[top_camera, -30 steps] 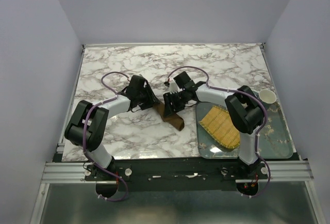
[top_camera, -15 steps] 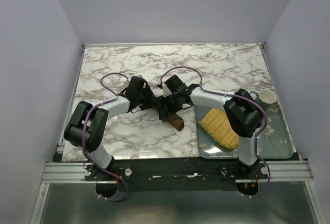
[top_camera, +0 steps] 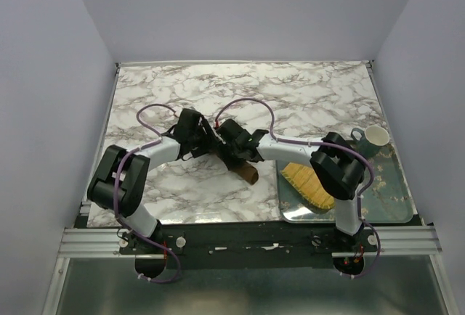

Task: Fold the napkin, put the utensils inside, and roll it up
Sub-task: Roll the napkin with the utensil

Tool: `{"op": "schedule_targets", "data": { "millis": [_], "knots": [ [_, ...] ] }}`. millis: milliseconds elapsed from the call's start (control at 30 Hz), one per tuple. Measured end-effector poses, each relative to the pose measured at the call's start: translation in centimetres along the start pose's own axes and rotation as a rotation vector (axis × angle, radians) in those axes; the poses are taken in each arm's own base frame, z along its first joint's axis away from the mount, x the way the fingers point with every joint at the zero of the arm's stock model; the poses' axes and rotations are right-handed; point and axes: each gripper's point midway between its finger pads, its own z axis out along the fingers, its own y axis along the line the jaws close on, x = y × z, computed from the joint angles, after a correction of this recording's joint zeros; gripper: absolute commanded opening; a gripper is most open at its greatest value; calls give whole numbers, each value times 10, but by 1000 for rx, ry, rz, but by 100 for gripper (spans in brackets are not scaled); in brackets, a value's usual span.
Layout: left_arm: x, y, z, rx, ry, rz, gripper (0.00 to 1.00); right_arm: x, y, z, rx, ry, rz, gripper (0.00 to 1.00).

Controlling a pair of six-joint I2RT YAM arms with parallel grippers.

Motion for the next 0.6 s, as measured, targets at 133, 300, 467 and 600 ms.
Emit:
{"op": "schedule_targets", "data": {
  "millis": [133,300,467,600],
  "knots": [
    [-12,12,-11,-12,-21,-55,74,4,-8,4,63,3,14,53],
    [-51,7,-46,54,-120,-103,76,0,-18,5,124,-19,48,49],
    [-81,15,-72,71,-209,-143,76,-3,-23,6,158,-32,57,49],
    [-80,21,-79,69,-212,-150,76,-8,-30,7,188,-31,62,49]
  ]
}}
